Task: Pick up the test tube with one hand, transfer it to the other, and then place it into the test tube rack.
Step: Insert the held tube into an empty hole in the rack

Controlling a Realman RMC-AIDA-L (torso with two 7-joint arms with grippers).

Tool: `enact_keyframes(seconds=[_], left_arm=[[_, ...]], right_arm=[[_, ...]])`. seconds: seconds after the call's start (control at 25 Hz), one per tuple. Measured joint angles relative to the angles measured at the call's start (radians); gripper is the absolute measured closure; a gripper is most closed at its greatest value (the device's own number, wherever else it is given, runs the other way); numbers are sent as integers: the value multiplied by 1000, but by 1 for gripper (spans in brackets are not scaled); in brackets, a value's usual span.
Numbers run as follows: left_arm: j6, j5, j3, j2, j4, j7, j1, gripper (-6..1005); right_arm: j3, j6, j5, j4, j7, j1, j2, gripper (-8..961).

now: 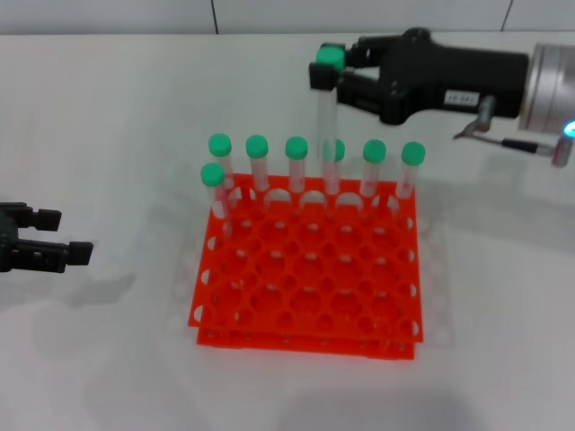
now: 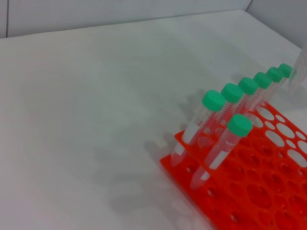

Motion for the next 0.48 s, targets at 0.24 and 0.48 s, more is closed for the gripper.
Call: enact_keyframes(seconds=[0.24, 0.48], left_arm=[[-8, 1, 1, -6, -9, 58, 3, 117], [-13, 3, 1, -13, -20, 112, 8, 118]], right_arm=[[-128, 74, 93, 21, -51, -23, -1, 684], [-215, 110, 210, 86, -125, -14, -1, 684]])
